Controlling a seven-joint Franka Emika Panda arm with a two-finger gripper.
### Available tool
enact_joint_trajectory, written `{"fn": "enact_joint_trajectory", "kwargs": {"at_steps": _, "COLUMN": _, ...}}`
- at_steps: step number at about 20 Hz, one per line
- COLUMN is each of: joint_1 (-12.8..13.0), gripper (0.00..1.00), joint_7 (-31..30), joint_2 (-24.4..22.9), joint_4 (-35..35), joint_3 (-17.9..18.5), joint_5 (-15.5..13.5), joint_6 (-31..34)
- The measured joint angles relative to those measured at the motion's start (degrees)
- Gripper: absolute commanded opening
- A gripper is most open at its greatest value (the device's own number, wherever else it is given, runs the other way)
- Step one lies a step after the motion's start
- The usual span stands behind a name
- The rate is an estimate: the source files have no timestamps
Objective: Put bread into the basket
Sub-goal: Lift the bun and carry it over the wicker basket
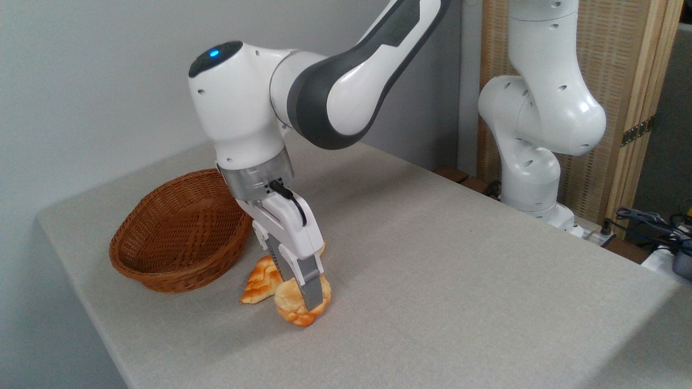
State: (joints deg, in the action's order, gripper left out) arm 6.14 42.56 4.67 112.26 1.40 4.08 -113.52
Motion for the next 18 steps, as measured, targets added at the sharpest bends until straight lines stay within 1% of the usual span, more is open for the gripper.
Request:
{"fn": "enact_joint_trajectory", "kwargs": {"at_steps": 1, "joint_1": 0.03, "gripper": 0.44, "joint_7": -0.02, "joint_2": -0.34, "joint_4": -0.69, "joint_3": -0.20, "joint_5": -0.01, "joint_6": -0.02}}
{"fn": "enact_joint_trajectory", "kwargs": {"at_steps": 3, "joint_1": 0.15, "gripper": 0.49, "joint_7": -0.43, "joint_2": -1.02, "joint_4": -2.38, "joint_3": -1.02, "joint_5": -1.14, "joint_6": -0.03}}
{"fn": "enact_joint_trajectory", "kwargs": {"at_steps": 6, "joint_1": 0.34, "gripper": 0.52, "joint_7": -3.65, "joint_2": -1.61, "joint_4": -5.49, "joint_3": -3.59, "joint_5": -4.90, "joint_6": -0.18}}
{"fn": "enact_joint_trajectory", "kwargs": {"at_steps": 7, "joint_1": 0.41, "gripper": 0.62, "joint_7": -5.39, "joint_2": -1.60, "joint_4": -6.60, "joint_3": -4.58, "joint_5": -6.20, "joint_6": -0.46}}
{"fn": "enact_joint_trajectory", "kwargs": {"at_steps": 8, "joint_1": 0.46, "gripper": 0.65, "joint_7": -6.97, "joint_2": -1.58, "joint_4": -7.49, "joint_3": -5.65, "joint_5": -7.47, "joint_6": -0.96}}
{"fn": "enact_joint_trajectory", "kwargs": {"at_steps": 9, "joint_1": 0.49, "gripper": 0.77, "joint_7": -8.37, "joint_2": -1.50, "joint_4": -8.07, "joint_3": -6.79, "joint_5": -8.74, "joint_6": -2.00}}
{"fn": "enact_joint_trajectory", "kwargs": {"at_steps": 10, "joint_1": 0.52, "gripper": 0.97, "joint_7": -9.86, "joint_2": -1.41, "joint_4": -8.36, "joint_3": -7.86, "joint_5": -10.15, "joint_6": -3.51}}
{"fn": "enact_joint_trajectory", "kwargs": {"at_steps": 11, "joint_1": 0.57, "gripper": 1.00, "joint_7": -11.35, "joint_2": -1.21, "joint_4": -8.49, "joint_3": -8.88, "joint_5": -11.85, "joint_6": -5.42}}
{"fn": "enact_joint_trajectory", "kwargs": {"at_steps": 12, "joint_1": 0.58, "gripper": 1.00, "joint_7": -12.81, "joint_2": -0.83, "joint_4": -8.50, "joint_3": -9.93, "joint_5": -13.21, "joint_6": -7.50}}
{"fn": "enact_joint_trajectory", "kwargs": {"at_steps": 13, "joint_1": 0.61, "gripper": 1.00, "joint_7": -14.65, "joint_2": -0.20, "joint_4": -8.50, "joint_3": -11.05, "joint_5": -13.98, "joint_6": -9.64}}
{"fn": "enact_joint_trajectory", "kwargs": {"at_steps": 16, "joint_1": 0.73, "gripper": 1.00, "joint_7": -18.91, "joint_2": 2.48, "joint_4": -8.50, "joint_3": -13.61, "joint_5": -14.31, "joint_6": -14.49}}
{"fn": "enact_joint_trajectory", "kwargs": {"at_steps": 18, "joint_1": 0.77, "gripper": 1.00, "joint_7": -19.52, "joint_2": 4.05, "joint_4": -8.53, "joint_3": -14.40, "joint_5": -14.36, "joint_6": -15.74}}
